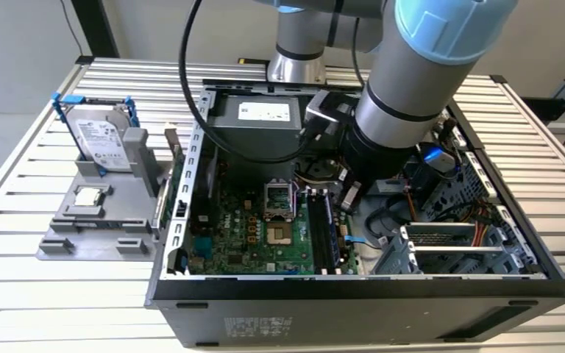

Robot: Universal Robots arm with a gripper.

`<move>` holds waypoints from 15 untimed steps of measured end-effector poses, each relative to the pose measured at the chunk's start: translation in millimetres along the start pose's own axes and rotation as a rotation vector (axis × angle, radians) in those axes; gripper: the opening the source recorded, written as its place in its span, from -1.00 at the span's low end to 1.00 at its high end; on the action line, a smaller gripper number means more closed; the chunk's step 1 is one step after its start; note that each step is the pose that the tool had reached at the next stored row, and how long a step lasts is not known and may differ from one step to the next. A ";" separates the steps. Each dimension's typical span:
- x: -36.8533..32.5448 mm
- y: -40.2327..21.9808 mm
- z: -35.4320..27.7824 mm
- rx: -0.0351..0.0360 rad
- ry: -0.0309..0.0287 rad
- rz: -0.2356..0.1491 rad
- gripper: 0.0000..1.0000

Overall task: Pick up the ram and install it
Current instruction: 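Press down the ram until it locks into place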

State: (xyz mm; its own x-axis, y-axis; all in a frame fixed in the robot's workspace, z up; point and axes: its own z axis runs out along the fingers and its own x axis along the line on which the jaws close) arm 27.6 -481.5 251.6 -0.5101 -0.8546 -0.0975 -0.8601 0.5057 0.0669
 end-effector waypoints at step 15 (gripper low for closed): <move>1.9 2.6 2.1 -0.0224 0.0154 -0.229 -1.00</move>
State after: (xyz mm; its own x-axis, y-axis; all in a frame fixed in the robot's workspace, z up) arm 24.4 -481.7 249.5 -0.3014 -0.9485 -0.0975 -0.9529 0.2959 0.0668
